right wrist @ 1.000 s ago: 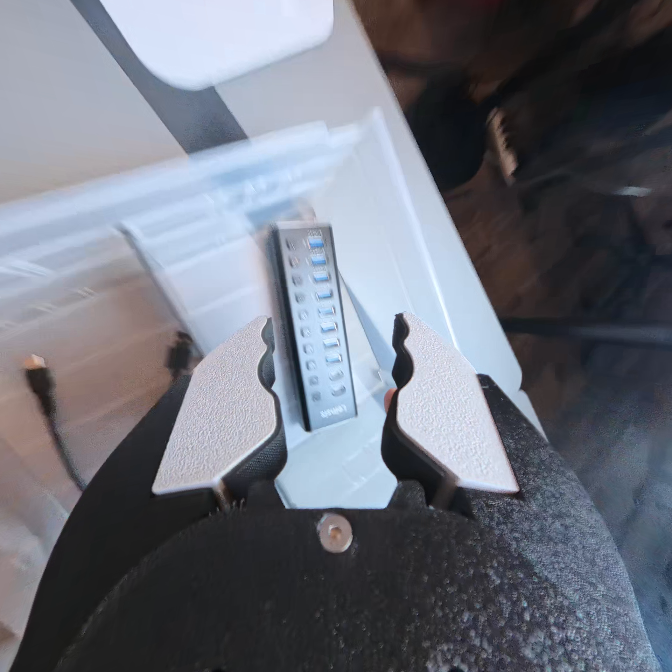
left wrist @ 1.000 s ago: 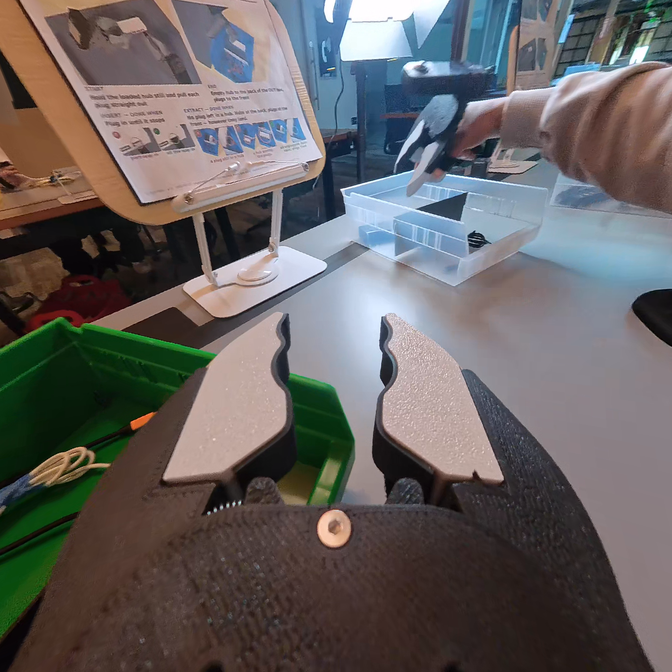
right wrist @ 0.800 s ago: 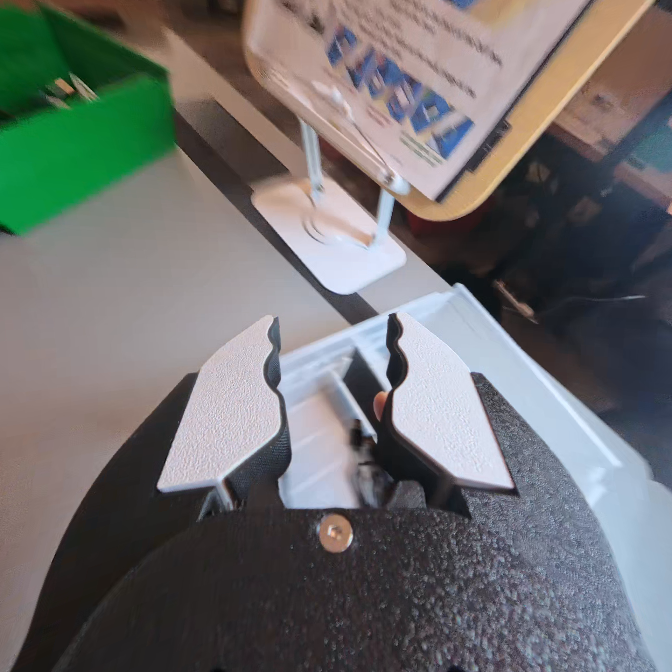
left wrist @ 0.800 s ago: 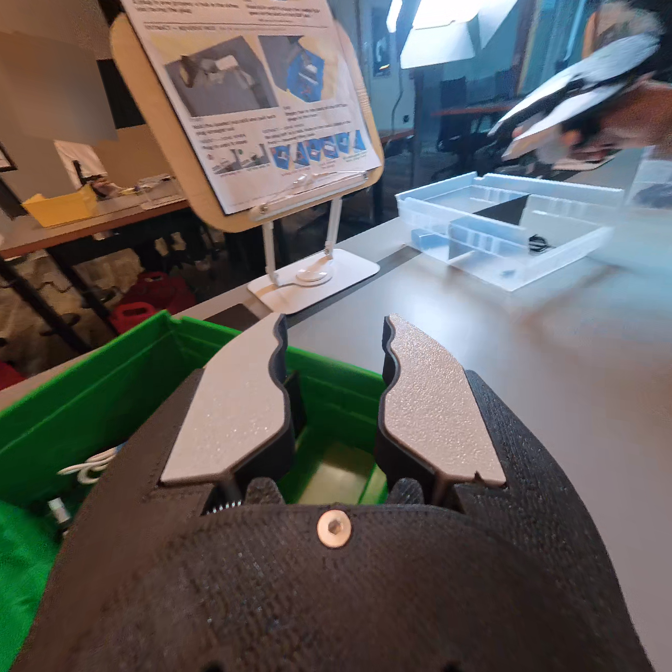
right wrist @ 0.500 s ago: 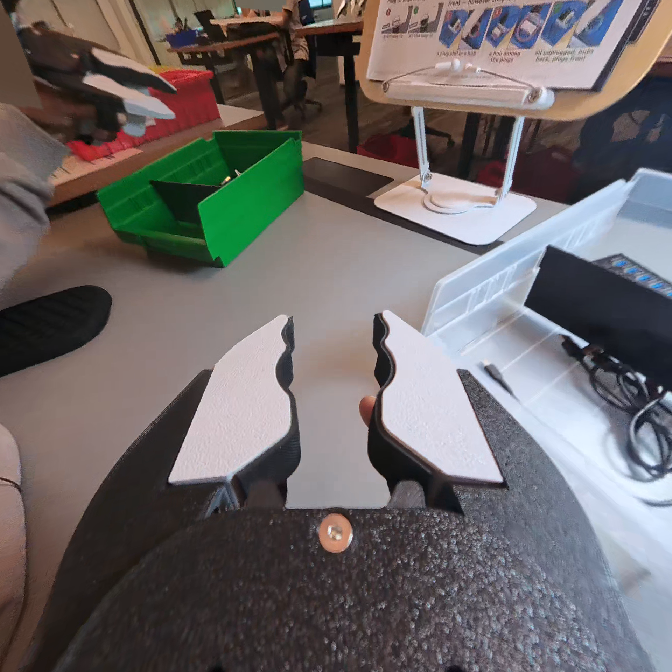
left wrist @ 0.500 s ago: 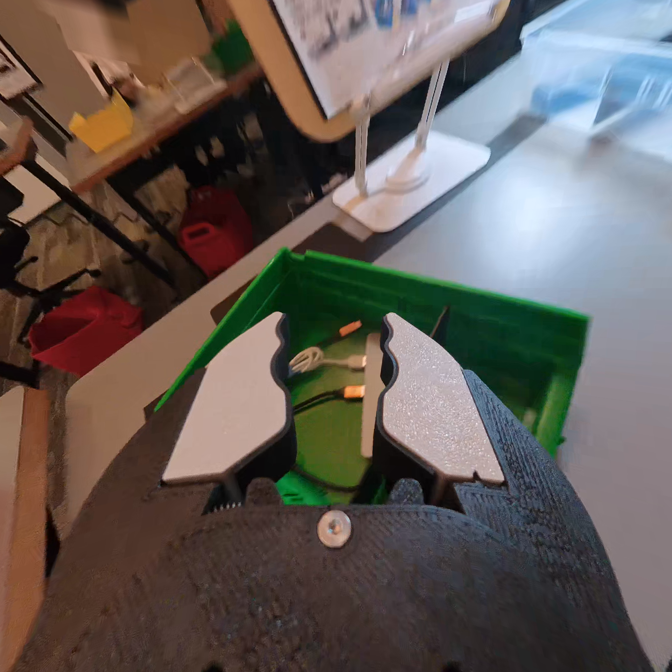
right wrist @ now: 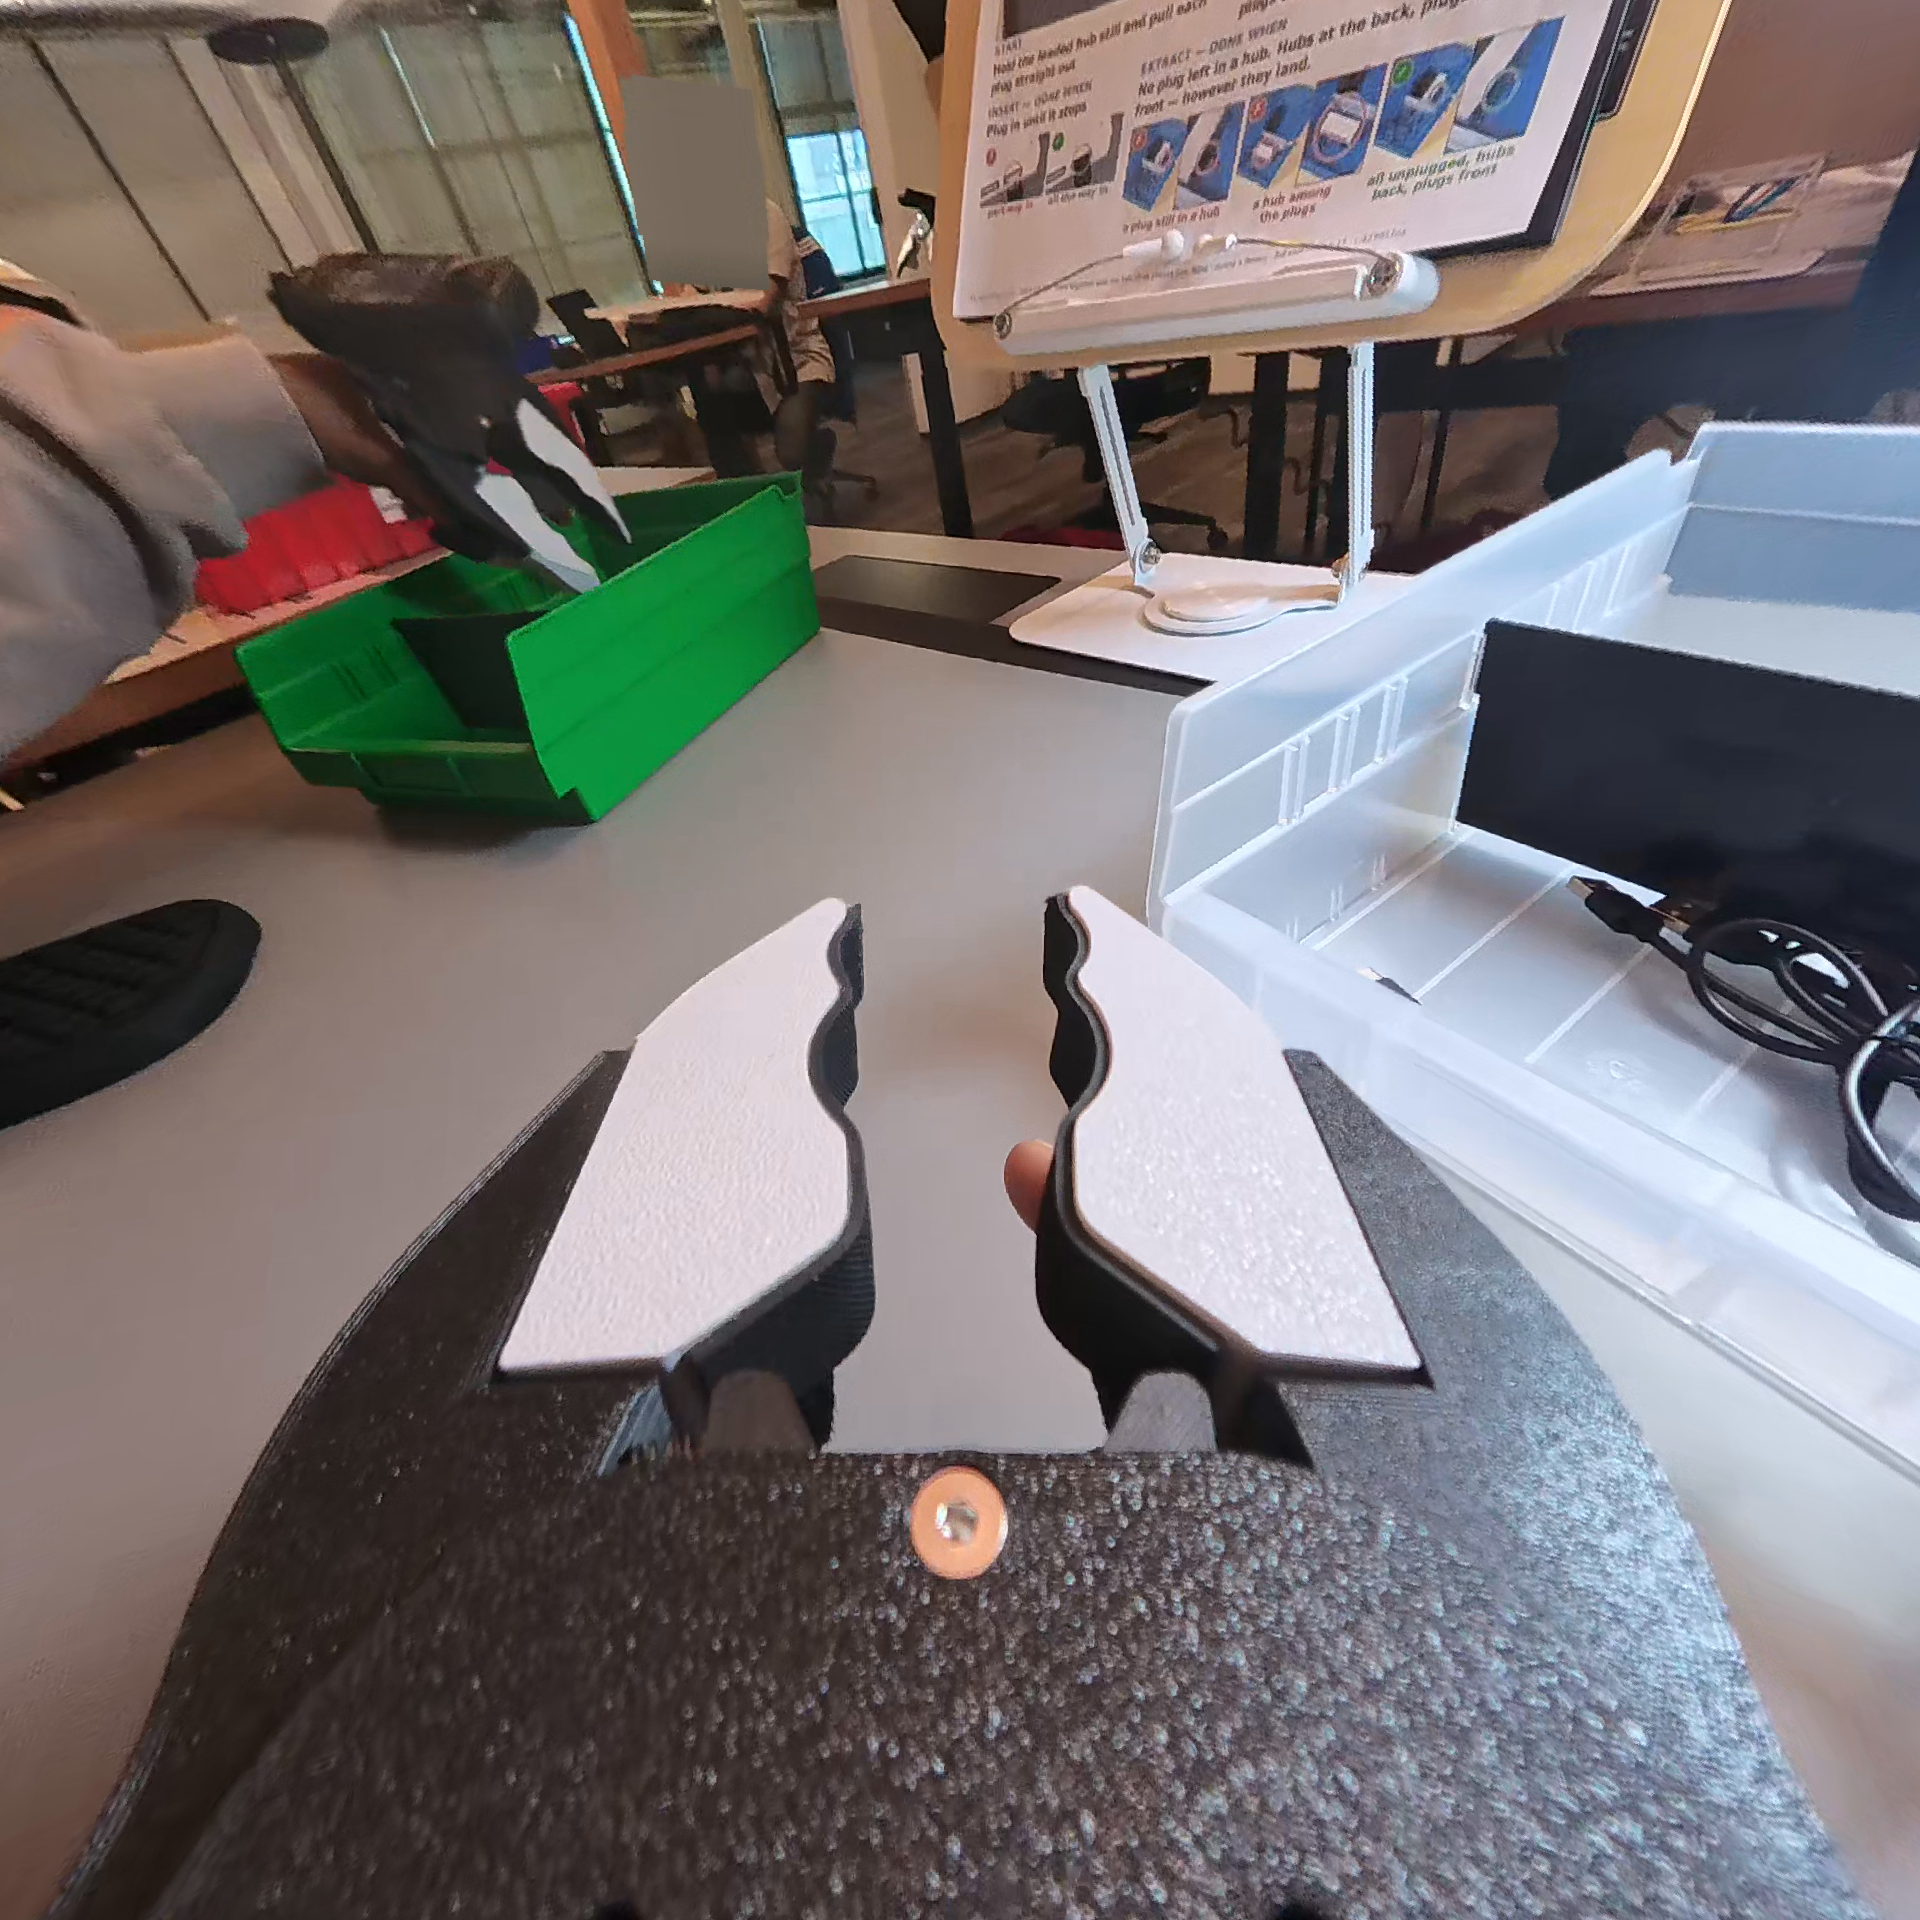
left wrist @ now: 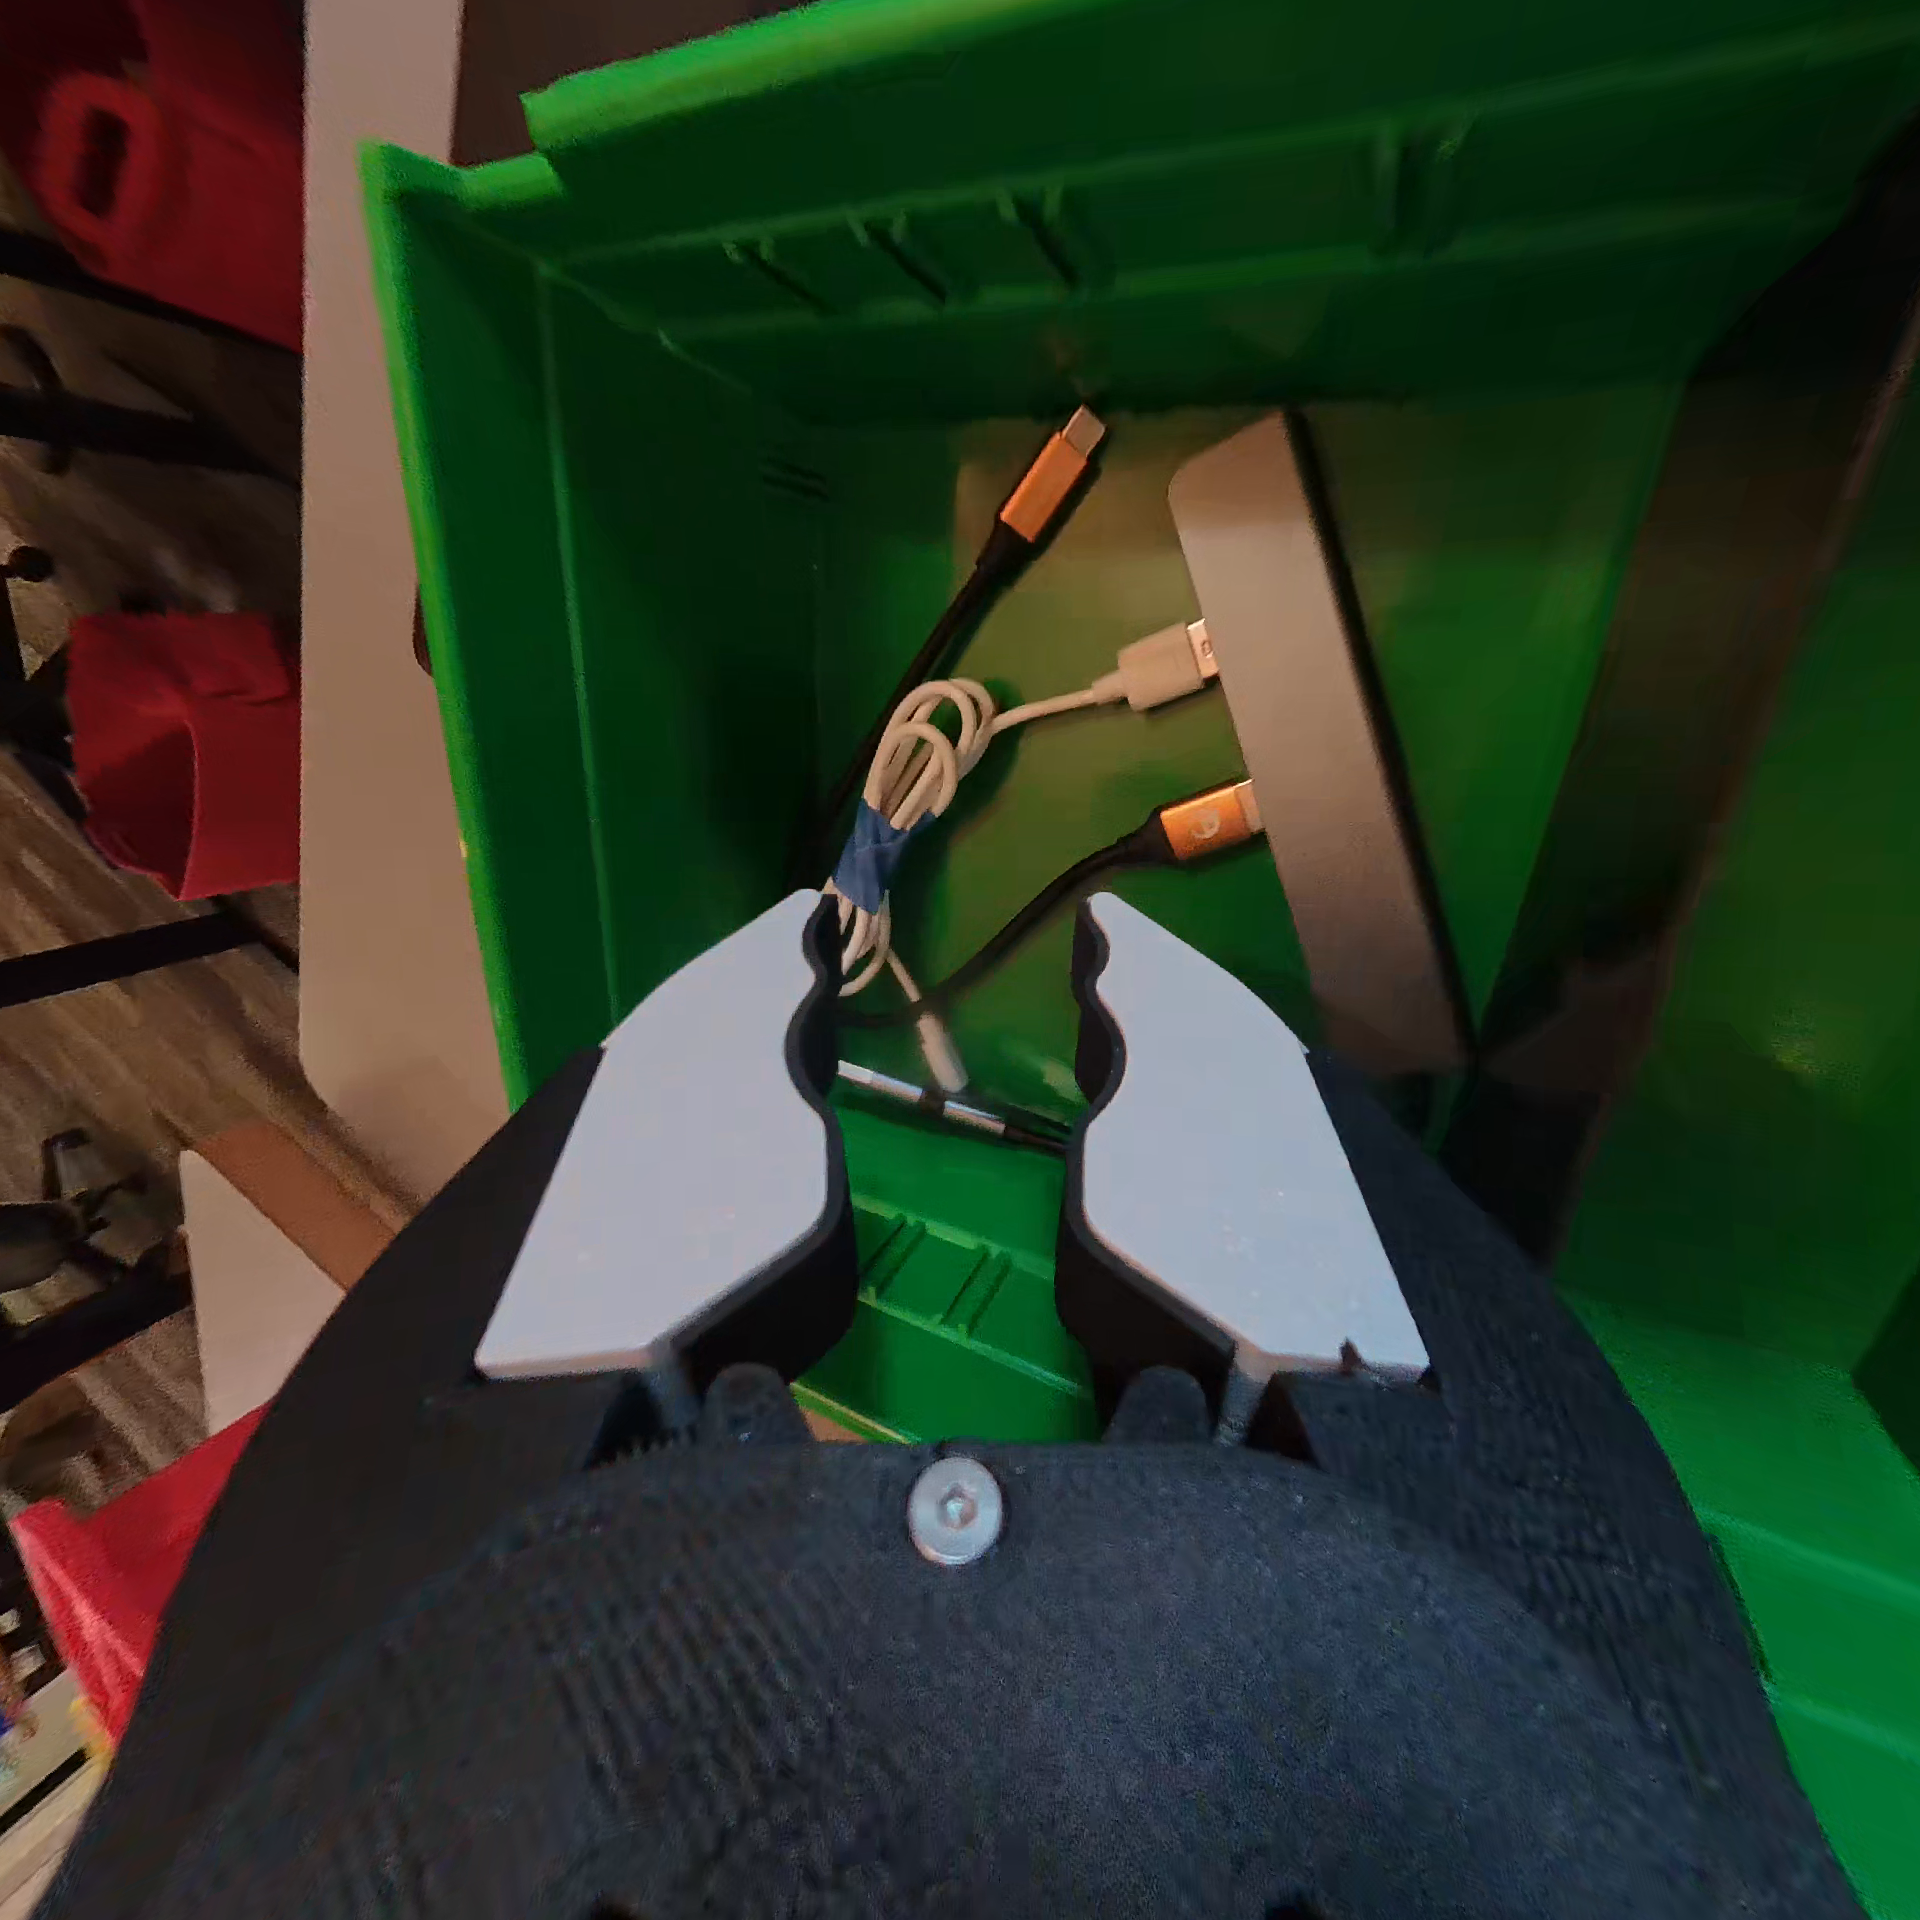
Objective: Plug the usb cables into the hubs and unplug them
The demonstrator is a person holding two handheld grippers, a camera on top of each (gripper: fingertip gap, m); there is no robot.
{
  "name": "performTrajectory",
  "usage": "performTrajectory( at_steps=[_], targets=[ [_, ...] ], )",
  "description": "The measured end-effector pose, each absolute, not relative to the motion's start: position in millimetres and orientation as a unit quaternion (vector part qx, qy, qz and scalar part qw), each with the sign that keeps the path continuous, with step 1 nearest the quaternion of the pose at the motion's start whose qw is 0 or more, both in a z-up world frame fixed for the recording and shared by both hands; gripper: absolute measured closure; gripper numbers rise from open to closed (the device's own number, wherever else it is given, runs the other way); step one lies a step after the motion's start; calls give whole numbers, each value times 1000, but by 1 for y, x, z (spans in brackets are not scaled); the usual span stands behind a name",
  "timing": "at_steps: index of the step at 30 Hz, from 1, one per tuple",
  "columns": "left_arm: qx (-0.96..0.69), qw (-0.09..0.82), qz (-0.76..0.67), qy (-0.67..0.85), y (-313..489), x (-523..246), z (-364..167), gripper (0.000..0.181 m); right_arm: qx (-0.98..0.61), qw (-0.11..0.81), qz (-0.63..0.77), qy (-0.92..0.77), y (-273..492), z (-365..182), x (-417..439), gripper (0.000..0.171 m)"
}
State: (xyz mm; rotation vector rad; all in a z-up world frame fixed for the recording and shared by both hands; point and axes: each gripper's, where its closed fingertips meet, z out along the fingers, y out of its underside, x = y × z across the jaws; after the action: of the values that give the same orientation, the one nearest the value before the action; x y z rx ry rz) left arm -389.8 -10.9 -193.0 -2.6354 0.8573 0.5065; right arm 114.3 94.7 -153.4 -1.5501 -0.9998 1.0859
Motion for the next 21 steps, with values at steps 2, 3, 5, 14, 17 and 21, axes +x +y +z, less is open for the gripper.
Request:
performTrajectory(
  at_steps=[2,3,5,14,17,21],
  targets=[
    [-921,131,187,317,-8,-396,-202,136,-635,477,451,-407,95,-154,114,138],
    [-918,117,191,327,-7,-400,-207,135,-633,479,452,-406,95,-153,114,139],
    [-916,90,194,340,-4,-406,-216,133,-632,484,448,-408,95,-152,115,140],
    [-892,2,202,405,10,-427,-251,141,-644,471,444,-407,98,-162,115,141],
    [-887,0,204,415,19,-428,-259,152,-648,468,436,-414,98,-167,113,142],
    [-895,0,193,402,19,-428,-257,160,-652,468,420,-424,97,-172,113,143]
  ],
)
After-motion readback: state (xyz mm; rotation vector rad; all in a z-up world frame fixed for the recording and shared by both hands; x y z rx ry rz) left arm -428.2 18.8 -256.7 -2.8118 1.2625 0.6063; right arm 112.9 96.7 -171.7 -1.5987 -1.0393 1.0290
